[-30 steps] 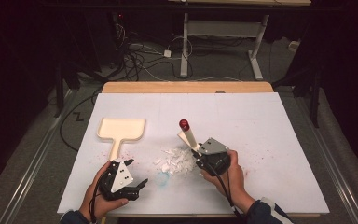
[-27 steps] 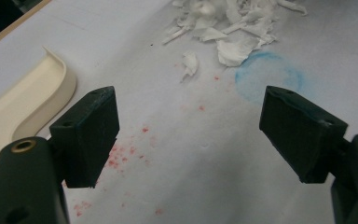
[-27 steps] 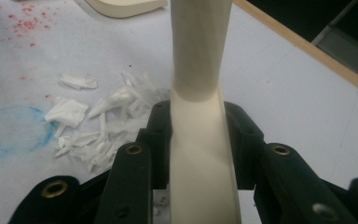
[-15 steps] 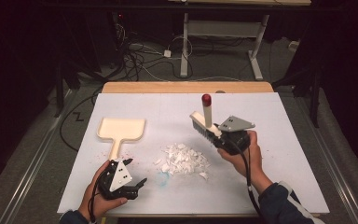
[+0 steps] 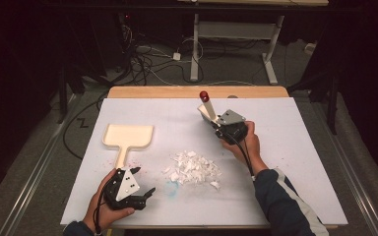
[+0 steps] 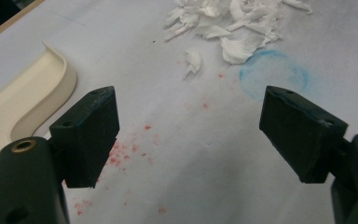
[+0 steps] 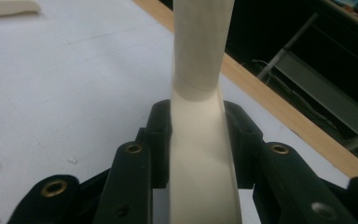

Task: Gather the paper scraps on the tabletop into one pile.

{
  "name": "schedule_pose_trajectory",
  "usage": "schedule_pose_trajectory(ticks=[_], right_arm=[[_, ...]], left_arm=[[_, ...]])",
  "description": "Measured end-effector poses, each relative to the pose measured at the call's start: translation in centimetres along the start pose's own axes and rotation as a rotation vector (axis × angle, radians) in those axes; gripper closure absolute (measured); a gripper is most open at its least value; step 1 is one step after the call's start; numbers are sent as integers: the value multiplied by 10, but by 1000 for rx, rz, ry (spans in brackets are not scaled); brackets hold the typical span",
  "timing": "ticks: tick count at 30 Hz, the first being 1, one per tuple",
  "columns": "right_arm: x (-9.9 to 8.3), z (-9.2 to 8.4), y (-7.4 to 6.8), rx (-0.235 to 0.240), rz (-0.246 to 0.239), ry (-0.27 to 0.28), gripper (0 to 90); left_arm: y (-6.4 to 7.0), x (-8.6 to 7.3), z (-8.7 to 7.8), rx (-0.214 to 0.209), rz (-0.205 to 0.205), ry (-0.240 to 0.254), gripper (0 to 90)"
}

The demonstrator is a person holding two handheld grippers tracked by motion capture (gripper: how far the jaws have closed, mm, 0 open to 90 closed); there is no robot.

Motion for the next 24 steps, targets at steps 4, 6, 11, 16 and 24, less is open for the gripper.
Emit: schedule_pose_trajectory(ticks=[4, 6, 11, 16, 24], right_arm=[[1, 8, -14, 77, -52, 0, 684], [1, 5, -21, 138, -67, 9, 683], [-2, -18, -40, 318, -97, 61, 682], [-11, -49, -53, 442, -132, 90, 683], [-9, -79, -45, 406, -117, 117, 684]], left_arm=[[-1, -2, 0, -5, 0, -7, 188], [0, -2, -1, -3, 0, -7, 188], [1, -2, -2, -2, 5, -9, 188], [1, -2, -1, -4, 7, -12, 188], [2, 1, 0, -8, 17, -10, 188]])
Point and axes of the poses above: each handheld gripper's, and its own axes: z roughly forward along the jaws, x roughly out of its top, y roughly to its right, the point moved 4 cm from there along z, roughly forward along the jaws, and after that the axes turned 3 degrees about x, right-handed, at the moved point
